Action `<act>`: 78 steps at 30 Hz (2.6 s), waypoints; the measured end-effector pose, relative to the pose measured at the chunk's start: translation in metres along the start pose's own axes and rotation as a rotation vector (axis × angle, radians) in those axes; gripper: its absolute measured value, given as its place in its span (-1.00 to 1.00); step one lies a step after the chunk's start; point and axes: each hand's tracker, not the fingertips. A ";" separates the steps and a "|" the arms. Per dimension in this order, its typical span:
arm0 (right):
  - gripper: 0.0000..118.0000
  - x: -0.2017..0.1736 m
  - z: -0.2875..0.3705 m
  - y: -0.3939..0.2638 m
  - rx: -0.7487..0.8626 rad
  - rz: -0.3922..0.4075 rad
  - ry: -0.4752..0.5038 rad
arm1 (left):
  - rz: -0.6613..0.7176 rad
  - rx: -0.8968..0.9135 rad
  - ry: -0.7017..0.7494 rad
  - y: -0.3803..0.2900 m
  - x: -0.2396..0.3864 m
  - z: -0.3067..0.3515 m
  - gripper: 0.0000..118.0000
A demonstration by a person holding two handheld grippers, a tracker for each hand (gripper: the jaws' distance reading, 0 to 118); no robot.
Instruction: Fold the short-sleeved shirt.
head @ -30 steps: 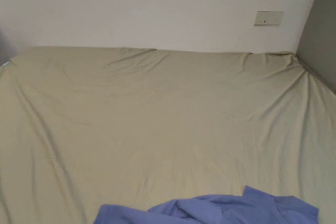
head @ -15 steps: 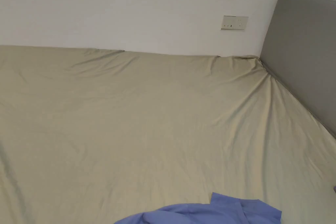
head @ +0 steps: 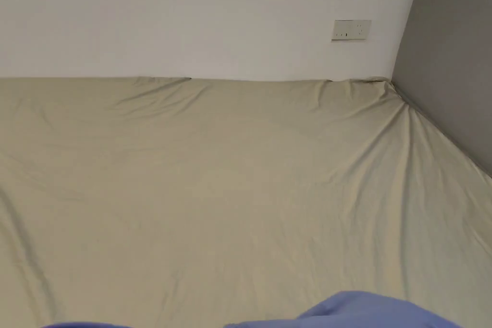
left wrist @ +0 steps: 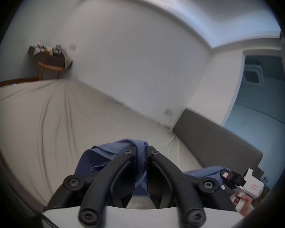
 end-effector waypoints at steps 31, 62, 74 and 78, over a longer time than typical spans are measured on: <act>-0.83 0.083 -0.236 0.015 -0.254 0.082 -0.198 | 0.059 -0.389 0.114 -0.025 -0.098 -0.270 -0.83; -0.09 -0.032 -0.037 0.015 -0.040 0.582 -0.271 | -0.351 -0.007 0.134 0.001 -0.012 -0.044 0.56; -0.99 -0.031 -0.051 -0.004 -0.143 0.479 -0.218 | -0.263 -0.405 0.185 0.004 -0.057 -0.184 -1.00; -0.99 -0.018 -0.054 -0.008 -0.181 0.457 -0.265 | -0.138 -0.801 0.227 -0.025 -0.124 -0.280 -0.67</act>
